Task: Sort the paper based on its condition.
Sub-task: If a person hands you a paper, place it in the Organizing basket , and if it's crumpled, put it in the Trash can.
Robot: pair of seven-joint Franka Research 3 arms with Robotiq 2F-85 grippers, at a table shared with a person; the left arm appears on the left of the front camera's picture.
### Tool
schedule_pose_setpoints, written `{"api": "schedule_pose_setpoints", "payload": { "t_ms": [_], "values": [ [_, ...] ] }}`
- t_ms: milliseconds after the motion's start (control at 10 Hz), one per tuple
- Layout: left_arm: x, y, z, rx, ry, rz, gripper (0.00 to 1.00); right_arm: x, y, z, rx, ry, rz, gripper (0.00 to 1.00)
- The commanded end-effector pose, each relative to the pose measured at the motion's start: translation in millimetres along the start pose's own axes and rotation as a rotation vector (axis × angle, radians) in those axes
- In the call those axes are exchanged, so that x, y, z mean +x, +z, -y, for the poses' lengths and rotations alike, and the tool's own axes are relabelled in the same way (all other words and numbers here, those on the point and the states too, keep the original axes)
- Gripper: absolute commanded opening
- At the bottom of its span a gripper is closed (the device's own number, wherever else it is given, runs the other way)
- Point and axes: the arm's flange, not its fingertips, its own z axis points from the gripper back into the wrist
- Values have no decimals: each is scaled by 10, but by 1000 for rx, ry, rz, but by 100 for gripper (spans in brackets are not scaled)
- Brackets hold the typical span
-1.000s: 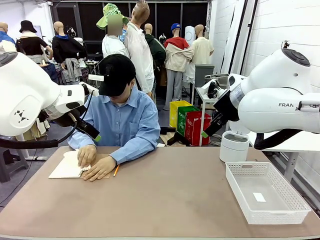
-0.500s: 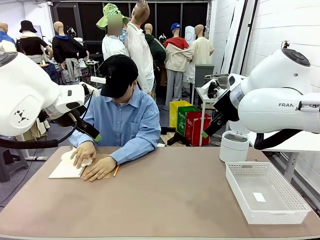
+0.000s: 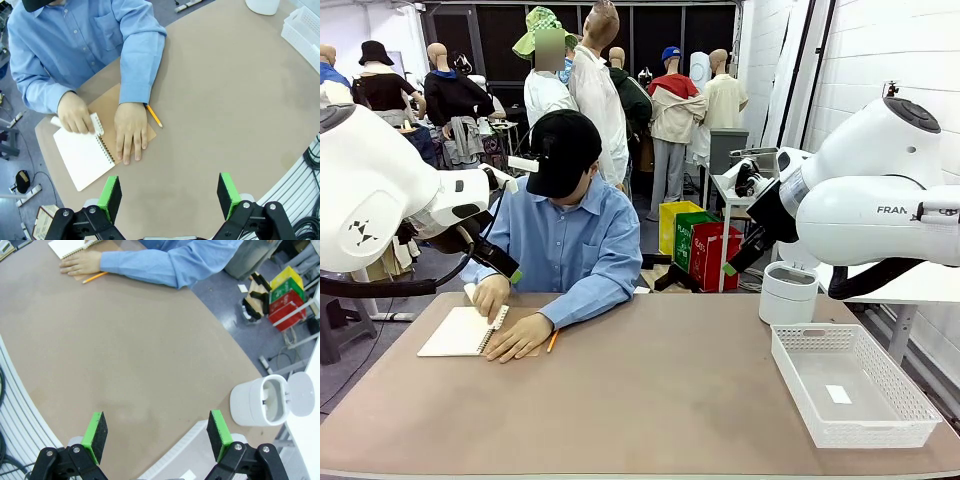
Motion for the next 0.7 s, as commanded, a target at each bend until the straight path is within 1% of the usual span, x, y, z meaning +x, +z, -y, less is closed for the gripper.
{"api": "schedule_pose_setpoints", "payload": {
  "t_ms": [0,600],
  "values": [
    [2,1,-2,1,0,2,100,3,0,-6,2,1,1,100],
    [2,1,-2,1,0,2,100,3,0,-6,2,1,1,100]
  ]
}}
